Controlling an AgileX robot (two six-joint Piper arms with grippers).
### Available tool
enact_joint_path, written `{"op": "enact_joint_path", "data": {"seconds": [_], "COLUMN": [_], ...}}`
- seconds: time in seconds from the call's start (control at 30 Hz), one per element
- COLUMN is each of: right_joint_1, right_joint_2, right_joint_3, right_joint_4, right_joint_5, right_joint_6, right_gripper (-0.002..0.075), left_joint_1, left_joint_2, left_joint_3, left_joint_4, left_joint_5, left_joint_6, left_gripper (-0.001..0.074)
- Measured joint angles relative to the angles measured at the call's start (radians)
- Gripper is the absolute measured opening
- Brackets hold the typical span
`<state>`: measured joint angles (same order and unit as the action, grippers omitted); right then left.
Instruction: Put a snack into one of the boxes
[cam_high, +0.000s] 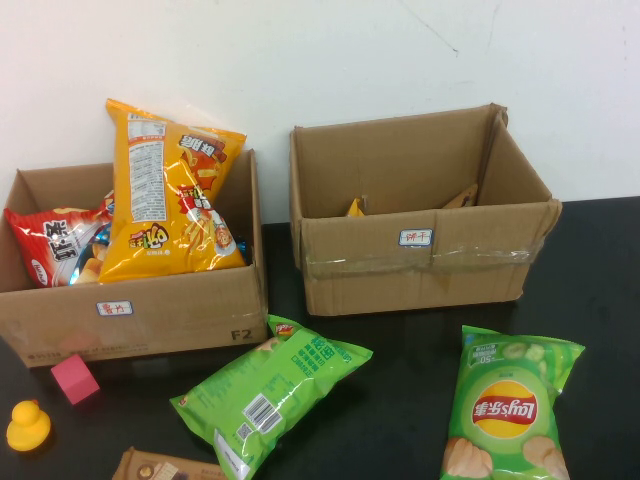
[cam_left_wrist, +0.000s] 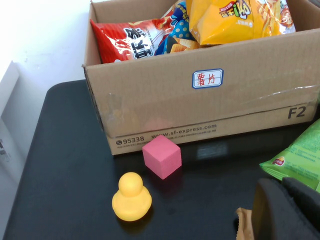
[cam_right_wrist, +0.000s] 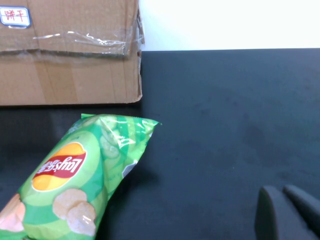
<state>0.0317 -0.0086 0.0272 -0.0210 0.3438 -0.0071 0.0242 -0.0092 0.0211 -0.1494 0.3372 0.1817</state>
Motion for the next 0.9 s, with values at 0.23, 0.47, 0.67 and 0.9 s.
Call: {"op": "enact_joint_path", "data": {"seconds": [0.23,0.47,0.67,0.9], "right_joint_1": [0.000,0.000,0.000,0.000], "right_joint_2": [0.000,0.000,0.000,0.000], "right_joint_3": [0.000,0.000,0.000,0.000], "right_joint_4": [0.000,0.000,0.000,0.000], "right_joint_5": [0.000,0.000,0.000,0.000], "right_joint_6": [0.000,0.000,0.000,0.000], "right_gripper": [-0.0001,-0.0001,-0.0001,-0.0001], "left_joint_1": [0.000,0.000,0.000,0.000], "left_joint_2": [0.000,0.000,0.000,0.000], "left_joint_3": [0.000,0.000,0.006,0.006], "left_joint_4": [0.000,0.000,-0.273,-0.647], "left_joint_5": [0.000,0.000,-0.038,-0.117], "left_joint_6": [0.000,0.000,-0.228,-0.414], "left_gripper": [-0.0001,-0.0001,-0.0001,-0.0001]}}
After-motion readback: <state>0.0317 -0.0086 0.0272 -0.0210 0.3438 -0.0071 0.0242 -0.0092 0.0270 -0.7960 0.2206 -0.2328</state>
